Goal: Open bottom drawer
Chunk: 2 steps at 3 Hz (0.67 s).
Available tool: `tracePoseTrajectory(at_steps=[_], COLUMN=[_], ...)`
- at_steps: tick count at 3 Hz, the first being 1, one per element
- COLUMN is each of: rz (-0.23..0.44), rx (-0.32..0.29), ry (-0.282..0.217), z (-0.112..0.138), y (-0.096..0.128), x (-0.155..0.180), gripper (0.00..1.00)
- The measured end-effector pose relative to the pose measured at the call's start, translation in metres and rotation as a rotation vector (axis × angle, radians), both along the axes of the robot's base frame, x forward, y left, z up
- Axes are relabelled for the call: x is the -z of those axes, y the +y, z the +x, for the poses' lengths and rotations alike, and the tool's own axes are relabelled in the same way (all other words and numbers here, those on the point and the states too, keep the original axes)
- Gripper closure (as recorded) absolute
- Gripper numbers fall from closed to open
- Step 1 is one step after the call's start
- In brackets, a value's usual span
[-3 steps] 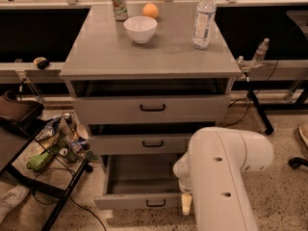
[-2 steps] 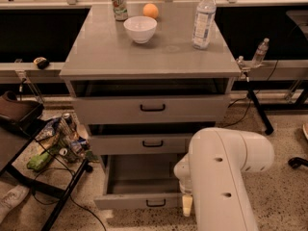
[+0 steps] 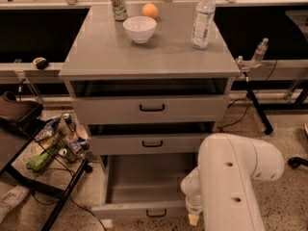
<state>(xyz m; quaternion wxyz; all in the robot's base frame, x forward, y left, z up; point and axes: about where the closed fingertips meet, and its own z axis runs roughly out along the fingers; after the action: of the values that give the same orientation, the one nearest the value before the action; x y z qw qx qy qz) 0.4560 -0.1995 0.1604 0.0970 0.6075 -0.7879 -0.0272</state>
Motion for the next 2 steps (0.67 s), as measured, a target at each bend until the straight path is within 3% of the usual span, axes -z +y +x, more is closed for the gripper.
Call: tracePoseTrajectory(at_steps=[1,2], rz=[-0.001,-0.001], rx=[0.002,0.002], ry=[0.011,0.011], z=[-0.0122,-0.0087], y=[-0.0013,-0.0022], x=[-0.0011,-0.0011], gripper=[0.72,0.95])
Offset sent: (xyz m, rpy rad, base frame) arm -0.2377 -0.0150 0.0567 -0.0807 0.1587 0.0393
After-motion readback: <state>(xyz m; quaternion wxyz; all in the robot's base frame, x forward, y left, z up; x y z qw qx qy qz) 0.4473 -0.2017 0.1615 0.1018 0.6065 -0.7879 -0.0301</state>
